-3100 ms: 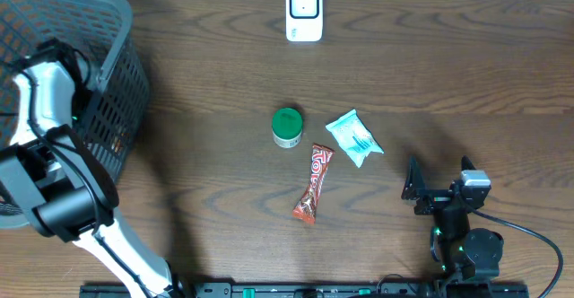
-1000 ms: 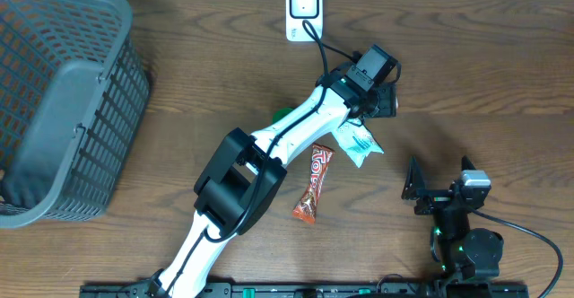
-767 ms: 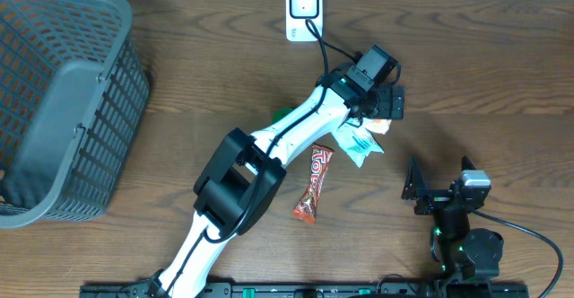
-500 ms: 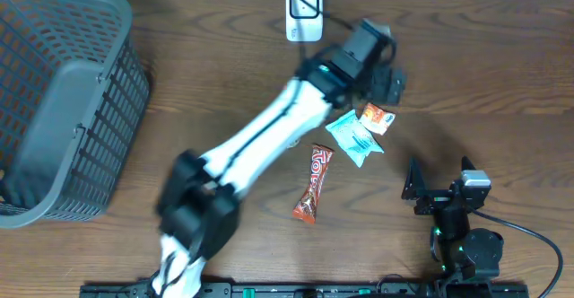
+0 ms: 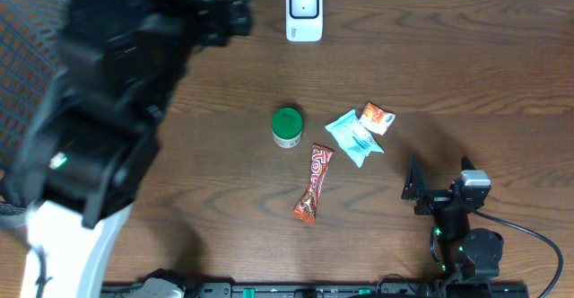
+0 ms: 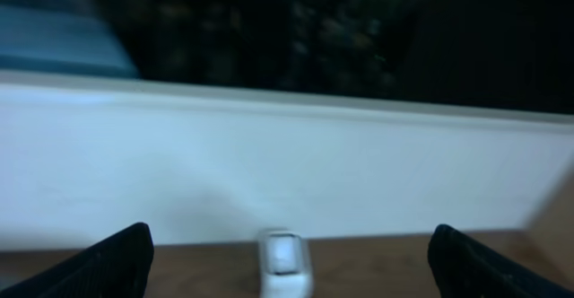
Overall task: Scan the item barcode
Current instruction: 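Release the Kleenex pack beside the tissue pack and retract left arm, then reach the right gripper to the green-lidded jar and grasp it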
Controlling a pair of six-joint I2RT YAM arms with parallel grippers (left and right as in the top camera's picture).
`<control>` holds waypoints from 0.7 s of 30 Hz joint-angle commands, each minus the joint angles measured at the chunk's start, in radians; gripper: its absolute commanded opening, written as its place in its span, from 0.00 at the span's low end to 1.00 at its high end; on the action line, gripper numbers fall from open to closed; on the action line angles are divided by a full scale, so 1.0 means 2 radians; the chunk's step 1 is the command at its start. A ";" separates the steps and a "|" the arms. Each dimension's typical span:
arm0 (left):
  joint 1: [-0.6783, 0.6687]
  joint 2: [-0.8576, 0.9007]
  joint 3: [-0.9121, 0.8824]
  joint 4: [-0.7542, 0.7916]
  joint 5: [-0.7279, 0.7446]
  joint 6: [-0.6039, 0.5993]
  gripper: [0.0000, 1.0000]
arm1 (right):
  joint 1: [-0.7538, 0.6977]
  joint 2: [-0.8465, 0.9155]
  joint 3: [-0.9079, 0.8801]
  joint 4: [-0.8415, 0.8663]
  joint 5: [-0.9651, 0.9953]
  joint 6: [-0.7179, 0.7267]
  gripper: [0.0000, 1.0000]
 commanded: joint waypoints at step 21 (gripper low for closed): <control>0.132 -0.085 -0.069 -0.063 -0.024 0.074 0.98 | 0.036 0.300 0.309 -0.322 -0.099 0.105 0.99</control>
